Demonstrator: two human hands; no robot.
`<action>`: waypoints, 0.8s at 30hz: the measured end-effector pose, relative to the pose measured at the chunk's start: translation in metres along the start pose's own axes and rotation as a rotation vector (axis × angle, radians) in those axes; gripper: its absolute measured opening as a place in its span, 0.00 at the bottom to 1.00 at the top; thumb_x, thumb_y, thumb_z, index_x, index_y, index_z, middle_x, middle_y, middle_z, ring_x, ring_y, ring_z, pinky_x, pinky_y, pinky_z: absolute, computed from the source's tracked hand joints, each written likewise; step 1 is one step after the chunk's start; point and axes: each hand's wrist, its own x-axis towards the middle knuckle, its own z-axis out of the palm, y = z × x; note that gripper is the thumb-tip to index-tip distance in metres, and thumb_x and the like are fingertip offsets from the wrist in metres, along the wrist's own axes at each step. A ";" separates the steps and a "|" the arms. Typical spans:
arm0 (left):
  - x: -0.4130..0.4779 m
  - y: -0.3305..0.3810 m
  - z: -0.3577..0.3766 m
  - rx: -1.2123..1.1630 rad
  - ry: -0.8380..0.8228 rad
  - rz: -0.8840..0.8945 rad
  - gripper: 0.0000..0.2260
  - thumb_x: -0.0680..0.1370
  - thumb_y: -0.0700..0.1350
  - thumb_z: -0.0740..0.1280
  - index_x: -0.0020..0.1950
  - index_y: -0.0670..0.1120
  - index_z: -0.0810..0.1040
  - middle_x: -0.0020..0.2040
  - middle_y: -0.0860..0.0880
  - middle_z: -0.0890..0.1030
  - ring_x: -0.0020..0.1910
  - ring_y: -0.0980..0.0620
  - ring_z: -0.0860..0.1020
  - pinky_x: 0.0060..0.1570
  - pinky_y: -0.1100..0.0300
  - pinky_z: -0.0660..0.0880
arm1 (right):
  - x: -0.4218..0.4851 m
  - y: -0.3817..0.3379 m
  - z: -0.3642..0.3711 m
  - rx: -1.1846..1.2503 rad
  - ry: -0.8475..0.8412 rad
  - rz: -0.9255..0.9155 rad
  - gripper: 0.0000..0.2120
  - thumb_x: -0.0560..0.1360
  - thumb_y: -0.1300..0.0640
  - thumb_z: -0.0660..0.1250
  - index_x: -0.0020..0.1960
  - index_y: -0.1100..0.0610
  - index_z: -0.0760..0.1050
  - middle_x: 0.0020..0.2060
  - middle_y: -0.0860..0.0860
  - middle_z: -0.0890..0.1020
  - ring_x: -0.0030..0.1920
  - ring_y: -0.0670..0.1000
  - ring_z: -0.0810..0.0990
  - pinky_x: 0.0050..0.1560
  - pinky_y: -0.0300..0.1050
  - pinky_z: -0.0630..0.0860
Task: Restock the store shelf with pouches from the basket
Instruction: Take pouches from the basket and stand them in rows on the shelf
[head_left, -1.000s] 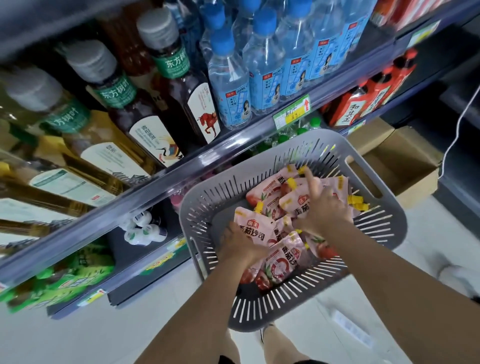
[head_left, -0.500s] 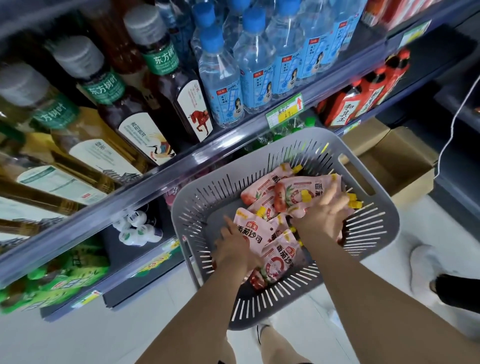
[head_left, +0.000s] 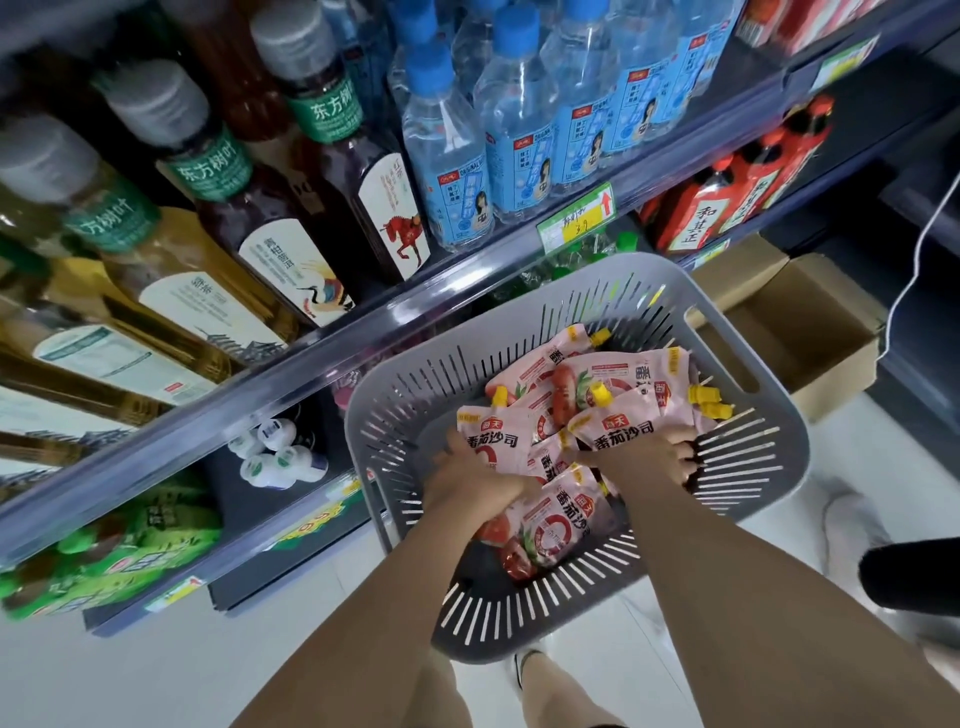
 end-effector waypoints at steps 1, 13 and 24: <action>0.000 0.001 -0.002 0.000 0.010 0.014 0.50 0.56 0.62 0.77 0.71 0.49 0.57 0.58 0.47 0.70 0.54 0.46 0.74 0.38 0.56 0.70 | 0.000 0.001 0.000 0.027 -0.001 -0.025 0.48 0.71 0.54 0.74 0.76 0.65 0.44 0.74 0.65 0.53 0.73 0.64 0.56 0.71 0.55 0.58; -0.032 0.017 -0.056 -0.116 -0.009 0.205 0.31 0.52 0.58 0.76 0.52 0.54 0.74 0.44 0.54 0.82 0.42 0.54 0.81 0.43 0.56 0.78 | -0.007 0.000 -0.002 0.097 0.152 -0.033 0.58 0.60 0.42 0.78 0.73 0.69 0.49 0.69 0.64 0.63 0.69 0.64 0.64 0.67 0.58 0.66; -0.109 0.005 -0.134 -0.092 0.232 0.459 0.48 0.47 0.66 0.70 0.66 0.54 0.68 0.60 0.52 0.74 0.58 0.49 0.74 0.56 0.51 0.74 | -0.096 -0.017 -0.031 0.161 0.392 -0.610 0.36 0.61 0.39 0.72 0.56 0.55 0.56 0.54 0.55 0.70 0.61 0.58 0.70 0.56 0.49 0.70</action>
